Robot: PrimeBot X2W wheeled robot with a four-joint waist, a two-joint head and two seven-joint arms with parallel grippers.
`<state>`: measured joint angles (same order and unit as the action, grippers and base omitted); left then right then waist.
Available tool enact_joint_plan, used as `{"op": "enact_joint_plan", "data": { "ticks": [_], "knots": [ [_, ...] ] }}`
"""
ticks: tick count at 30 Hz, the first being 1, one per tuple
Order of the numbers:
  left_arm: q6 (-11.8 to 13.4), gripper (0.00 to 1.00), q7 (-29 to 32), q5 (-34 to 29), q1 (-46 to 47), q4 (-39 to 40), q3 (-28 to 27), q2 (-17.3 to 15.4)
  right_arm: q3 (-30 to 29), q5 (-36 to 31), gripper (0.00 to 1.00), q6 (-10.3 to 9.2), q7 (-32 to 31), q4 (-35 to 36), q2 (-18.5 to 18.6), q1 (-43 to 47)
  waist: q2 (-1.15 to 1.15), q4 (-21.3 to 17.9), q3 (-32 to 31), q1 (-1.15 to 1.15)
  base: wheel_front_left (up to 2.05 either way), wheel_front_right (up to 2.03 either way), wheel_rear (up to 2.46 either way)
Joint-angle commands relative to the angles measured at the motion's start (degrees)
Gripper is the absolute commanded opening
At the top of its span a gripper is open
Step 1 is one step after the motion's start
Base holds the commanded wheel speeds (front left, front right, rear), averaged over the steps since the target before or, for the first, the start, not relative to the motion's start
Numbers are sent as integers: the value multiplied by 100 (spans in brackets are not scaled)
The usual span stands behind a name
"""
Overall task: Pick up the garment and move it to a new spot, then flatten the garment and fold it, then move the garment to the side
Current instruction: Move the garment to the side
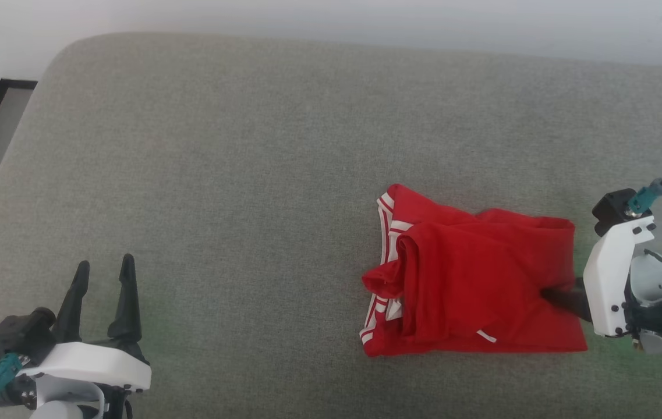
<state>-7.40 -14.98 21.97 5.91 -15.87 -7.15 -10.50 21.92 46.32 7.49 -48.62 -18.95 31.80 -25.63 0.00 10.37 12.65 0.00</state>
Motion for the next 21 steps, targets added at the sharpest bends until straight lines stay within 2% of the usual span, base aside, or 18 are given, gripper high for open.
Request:
{"op": "enact_joint_plan", "data": {
  "ticks": [1,2,3,11,21],
  "knots": [
    [-8,100,-24,36,73,-12,8,5,87,-63,100,0,-107,-63,-147,99,0,39,54,0,0,0,0],
    [-8,100,-24,40,97,-26,20,14,35,-65,31,0,-161,-62,-206,122,0,46,72,0,0,0,0],
    [-8,100,-24,39,123,-34,30,18,43,-105,0,0,-225,-24,-236,140,0,51,87,0,0,0,0],
    [-8,100,-24,39,289,-38,5,-60,-295,-333,0,-5,-181,344,-161,15,0,-119,166,0,0,0,0],
    [-9,100,-24,-31,562,31,210,-218,-754,-509,0,-4,-141,608,120,-310,0,-662,337,0,0,0,0]
  ]
}}
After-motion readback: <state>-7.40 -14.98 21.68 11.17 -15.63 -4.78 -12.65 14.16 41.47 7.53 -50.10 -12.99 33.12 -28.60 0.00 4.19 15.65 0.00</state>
